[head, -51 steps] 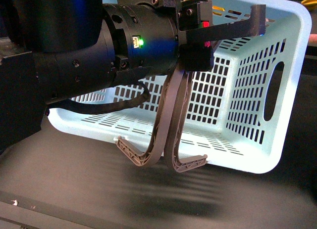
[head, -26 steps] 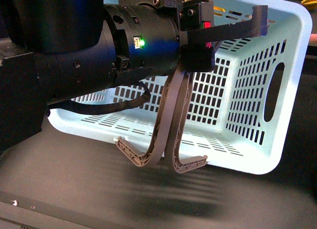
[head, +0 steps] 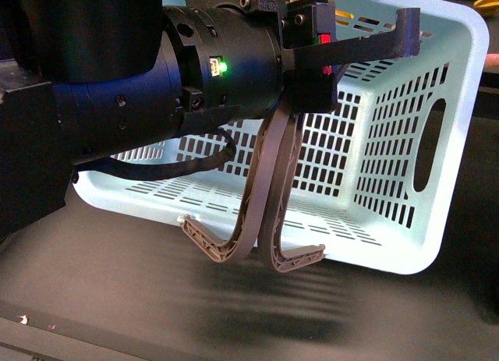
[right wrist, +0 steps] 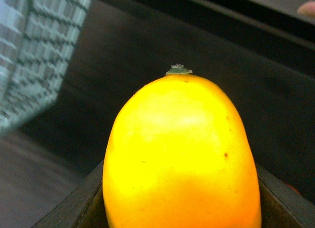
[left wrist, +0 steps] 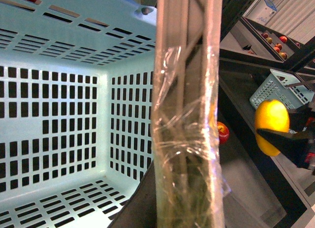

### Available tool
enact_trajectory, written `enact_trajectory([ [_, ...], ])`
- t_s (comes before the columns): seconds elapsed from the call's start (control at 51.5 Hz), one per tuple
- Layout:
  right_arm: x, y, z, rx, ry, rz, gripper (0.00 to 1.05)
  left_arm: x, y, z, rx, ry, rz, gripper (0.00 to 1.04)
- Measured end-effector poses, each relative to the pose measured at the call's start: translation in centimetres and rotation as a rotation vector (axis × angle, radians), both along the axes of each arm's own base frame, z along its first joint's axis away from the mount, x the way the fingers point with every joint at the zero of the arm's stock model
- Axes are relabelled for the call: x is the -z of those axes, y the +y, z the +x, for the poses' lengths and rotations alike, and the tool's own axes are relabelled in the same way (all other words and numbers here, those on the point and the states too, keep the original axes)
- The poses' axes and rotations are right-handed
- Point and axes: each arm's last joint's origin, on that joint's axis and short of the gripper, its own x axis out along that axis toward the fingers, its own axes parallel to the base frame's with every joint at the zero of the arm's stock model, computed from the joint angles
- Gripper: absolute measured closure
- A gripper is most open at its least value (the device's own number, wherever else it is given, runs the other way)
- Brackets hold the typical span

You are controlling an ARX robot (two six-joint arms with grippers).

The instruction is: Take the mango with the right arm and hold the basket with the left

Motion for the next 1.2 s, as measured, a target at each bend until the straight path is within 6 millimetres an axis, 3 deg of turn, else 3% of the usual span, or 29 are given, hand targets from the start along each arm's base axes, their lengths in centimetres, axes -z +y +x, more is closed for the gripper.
enact_trajectory([
  [0.078,-2.7,3.0,-0.4,-0.013,-0.066,0.065,0.41,0.0,0.0,0.0,0.000,0.000,0.000,0.95],
  [0.214,-5.6,8.1,-0.9,-0.024,-0.155,0.173,0.41,0.0,0.0,0.0,0.000,0.000,0.000,0.95],
  [0.389,-5.7,14.6,0.0,-0.011,-0.164,0.308,0.41,0.0,0.0,0.0,-0.001,0.000,0.000,0.95],
  [0.505,-5.1,17.4,0.8,-0.007,-0.145,0.348,0.41,0.0,0.0,0.0,0.000,0.000,0.000,0.95],
  [0.699,-3.9,20.0,2.5,0.024,-0.123,0.357,0.41,0.0,0.0,0.0,0.002,0.000,0.000,0.95],
  [0.971,-2.2,22.0,4.4,0.074,-0.102,0.359,0.41,0.0,0.0,0.0,0.000,0.001,0.001,0.95],
  [1.204,-2.0,22.6,4.6,0.096,-0.125,0.369,0.09,0.0,0.0,0.0,0.000,0.002,0.001,0.95],
])
